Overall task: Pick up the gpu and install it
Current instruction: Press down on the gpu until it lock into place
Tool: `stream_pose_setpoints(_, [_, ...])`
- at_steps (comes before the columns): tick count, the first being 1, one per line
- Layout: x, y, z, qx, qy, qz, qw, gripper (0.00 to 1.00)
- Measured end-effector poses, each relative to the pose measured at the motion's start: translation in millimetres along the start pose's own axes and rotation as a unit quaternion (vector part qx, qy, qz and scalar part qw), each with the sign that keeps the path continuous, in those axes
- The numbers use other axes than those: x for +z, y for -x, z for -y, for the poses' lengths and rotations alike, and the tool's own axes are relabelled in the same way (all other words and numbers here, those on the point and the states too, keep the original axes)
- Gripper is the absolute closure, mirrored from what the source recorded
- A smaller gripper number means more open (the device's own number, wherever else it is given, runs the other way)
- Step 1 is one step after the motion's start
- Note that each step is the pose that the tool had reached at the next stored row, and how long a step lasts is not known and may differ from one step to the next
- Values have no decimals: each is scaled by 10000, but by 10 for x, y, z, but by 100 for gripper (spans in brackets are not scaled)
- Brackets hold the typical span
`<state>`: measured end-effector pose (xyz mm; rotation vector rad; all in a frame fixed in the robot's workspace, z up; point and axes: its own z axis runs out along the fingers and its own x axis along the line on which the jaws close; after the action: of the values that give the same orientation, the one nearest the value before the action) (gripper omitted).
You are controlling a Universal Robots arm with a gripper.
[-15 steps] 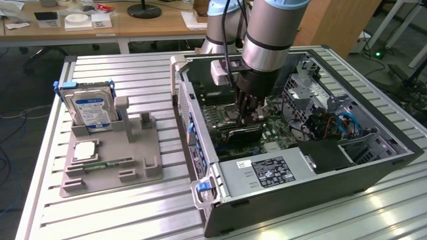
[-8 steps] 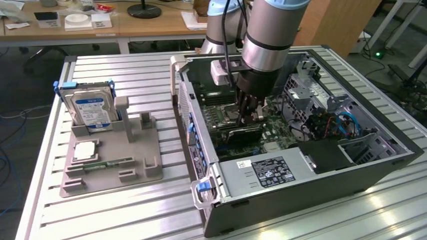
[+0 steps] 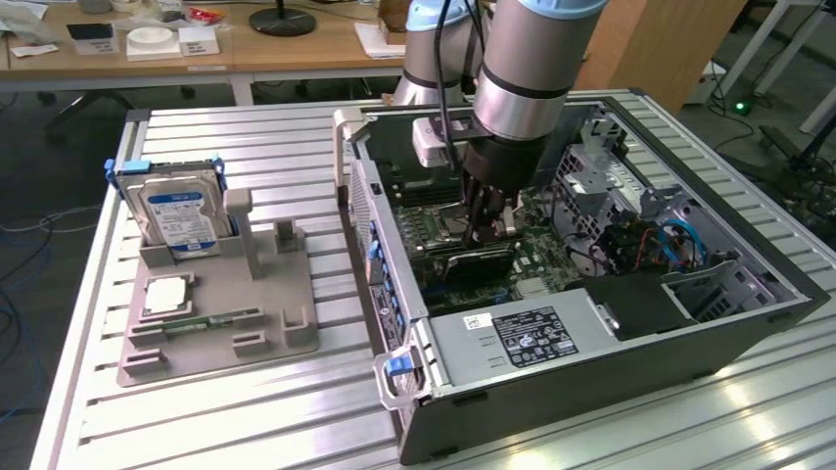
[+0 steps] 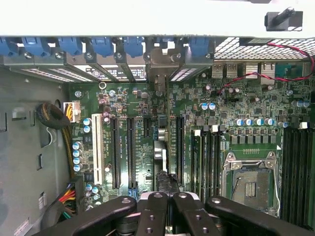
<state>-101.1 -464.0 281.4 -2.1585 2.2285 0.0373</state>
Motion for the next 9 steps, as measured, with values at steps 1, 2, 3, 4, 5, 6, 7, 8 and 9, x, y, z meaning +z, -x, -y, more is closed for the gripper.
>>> stream_pose_setpoints(1, [0,0,0,0,0,0,10000,89])
stream_pose_setpoints(2, [0,0,0,0,0,0,10000,89])
stream_pose_setpoints(3, [0,0,0,0,0,0,10000,89])
stream_pose_setpoints(4, [0,0,0,0,0,0,10000,89])
stream_pose_setpoints(5, [0,0,0,0,0,0,10000,89])
stream_pose_setpoints(6, [0,0,-4,1,0,0,10000,89])
stream_pose_setpoints(7, [-1,0,-14,0,1,-4,10000,89])
stream_pose_setpoints(8, [0,-2,-54,0,1,-6,10000,89])
stream_pose_setpoints(9, [2,-3,-87,0,3,-7,10000,89])
